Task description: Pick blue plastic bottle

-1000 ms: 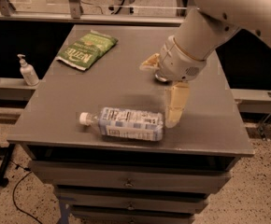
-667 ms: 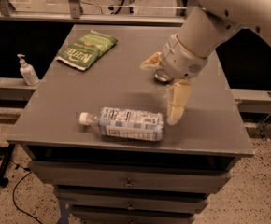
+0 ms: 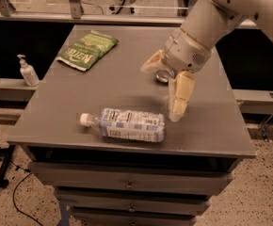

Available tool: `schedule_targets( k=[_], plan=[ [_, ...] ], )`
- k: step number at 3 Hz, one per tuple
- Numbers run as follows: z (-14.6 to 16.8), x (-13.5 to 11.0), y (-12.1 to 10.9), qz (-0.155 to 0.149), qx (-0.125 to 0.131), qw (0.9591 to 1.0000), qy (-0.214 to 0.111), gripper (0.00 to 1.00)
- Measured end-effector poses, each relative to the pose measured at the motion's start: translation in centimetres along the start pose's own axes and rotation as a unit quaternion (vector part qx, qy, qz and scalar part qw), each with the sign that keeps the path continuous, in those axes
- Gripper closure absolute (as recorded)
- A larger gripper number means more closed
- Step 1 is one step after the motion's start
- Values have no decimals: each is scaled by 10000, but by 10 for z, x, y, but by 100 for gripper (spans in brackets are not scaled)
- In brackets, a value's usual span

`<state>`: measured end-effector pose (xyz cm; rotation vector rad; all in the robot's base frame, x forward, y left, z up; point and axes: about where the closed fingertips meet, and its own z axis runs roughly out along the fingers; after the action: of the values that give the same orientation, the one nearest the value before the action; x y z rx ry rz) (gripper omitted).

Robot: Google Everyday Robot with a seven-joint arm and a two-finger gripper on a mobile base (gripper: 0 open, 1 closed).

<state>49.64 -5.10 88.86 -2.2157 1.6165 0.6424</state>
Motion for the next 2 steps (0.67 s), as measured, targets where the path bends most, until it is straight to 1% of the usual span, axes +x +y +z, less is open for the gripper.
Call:
schedule_targets(
  k=[1,2],
  plan=[
    [1,-23,17,336,-46,9986,-414,0],
    [17,-43,29,616,212,9960,-604,0]
  ],
)
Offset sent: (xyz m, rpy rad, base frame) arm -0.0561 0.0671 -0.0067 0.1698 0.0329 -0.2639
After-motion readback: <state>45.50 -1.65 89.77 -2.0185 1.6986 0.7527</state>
